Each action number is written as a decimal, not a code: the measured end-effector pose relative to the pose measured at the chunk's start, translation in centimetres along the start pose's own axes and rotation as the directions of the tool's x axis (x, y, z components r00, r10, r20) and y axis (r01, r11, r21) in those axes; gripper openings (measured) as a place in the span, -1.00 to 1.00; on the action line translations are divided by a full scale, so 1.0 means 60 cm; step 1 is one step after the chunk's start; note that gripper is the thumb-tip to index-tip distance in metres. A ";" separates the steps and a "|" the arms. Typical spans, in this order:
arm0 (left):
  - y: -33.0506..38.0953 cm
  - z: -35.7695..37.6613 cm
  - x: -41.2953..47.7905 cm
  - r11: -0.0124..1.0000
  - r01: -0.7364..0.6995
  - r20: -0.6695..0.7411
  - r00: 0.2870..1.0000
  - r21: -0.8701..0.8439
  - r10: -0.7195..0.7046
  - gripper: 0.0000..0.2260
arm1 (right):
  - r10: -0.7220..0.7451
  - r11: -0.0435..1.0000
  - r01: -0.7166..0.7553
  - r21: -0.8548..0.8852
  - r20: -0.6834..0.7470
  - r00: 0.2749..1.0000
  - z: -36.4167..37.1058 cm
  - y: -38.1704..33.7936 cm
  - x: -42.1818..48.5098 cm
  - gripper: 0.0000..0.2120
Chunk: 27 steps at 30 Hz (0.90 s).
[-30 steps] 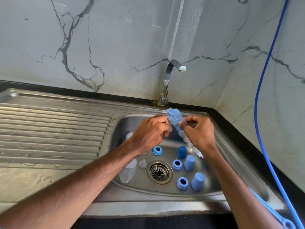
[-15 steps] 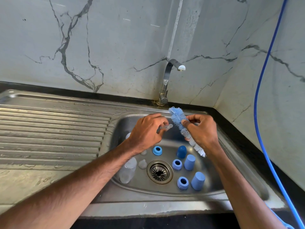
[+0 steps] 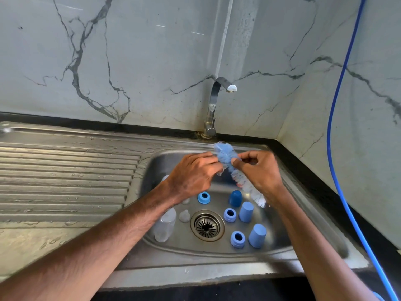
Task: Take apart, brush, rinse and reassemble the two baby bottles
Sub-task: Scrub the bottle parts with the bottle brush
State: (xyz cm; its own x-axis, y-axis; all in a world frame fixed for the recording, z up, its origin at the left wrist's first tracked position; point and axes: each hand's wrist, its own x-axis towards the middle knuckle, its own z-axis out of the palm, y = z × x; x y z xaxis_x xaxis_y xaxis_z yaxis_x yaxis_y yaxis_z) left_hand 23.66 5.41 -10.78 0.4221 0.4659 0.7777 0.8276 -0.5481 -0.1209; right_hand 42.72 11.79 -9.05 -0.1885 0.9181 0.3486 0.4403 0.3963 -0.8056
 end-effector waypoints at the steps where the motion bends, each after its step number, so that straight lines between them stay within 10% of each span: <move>1: 0.000 0.000 0.000 1.000 -0.021 0.010 1.000 -0.006 0.021 -0.84 | 0.025 0.999 -0.026 0.018 0.064 0.998 0.007 -0.003 -0.002 -0.89; 5: 0.001 0.004 -0.003 0.997 0.025 0.013 1.000 -0.072 -0.024 -0.86 | 0.048 0.973 -0.045 -0.225 0.007 0.999 0.013 0.004 0.001 -0.85; 9: 0.004 0.019 -0.004 0.811 0.417 -0.028 0.883 -0.411 -0.468 -0.92 | 0.025 0.978 -0.049 -0.203 -0.119 0.993 -0.018 0.010 0.006 -0.97; 12: -0.003 0.025 -0.005 0.128 0.682 0.286 0.459 -0.720 -0.841 -0.85 | -0.121 0.980 0.099 -0.171 -0.128 0.984 -0.011 -0.008 0.000 -0.94; 15: -0.013 0.018 -0.003 -0.462 0.525 0.639 0.222 -0.714 -0.736 -0.88 | -0.286 0.950 0.277 -0.145 -0.040 0.958 0.012 -0.028 -0.017 -0.88; 21: -0.006 0.009 0.009 -0.622 0.461 0.774 0.371 -0.633 -0.513 -0.84 | -0.362 0.893 0.328 -0.309 -0.060 0.930 0.012 -0.022 -0.003 -0.85; 27: -0.015 0.014 0.002 -0.681 0.425 0.801 0.364 -0.596 -0.475 -0.87 | -0.450 0.871 0.435 -0.227 -0.015 0.893 0.011 -0.015 -0.015 -0.83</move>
State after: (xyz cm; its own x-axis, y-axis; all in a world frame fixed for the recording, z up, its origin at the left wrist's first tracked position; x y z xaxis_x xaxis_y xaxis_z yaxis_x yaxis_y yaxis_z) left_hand 23.27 6.56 -11.08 0.0574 0.9864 -0.1539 -0.6053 0.1570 0.7804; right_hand 41.90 10.61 -8.95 -0.3530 0.6417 0.6809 0.5013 0.7442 -0.4414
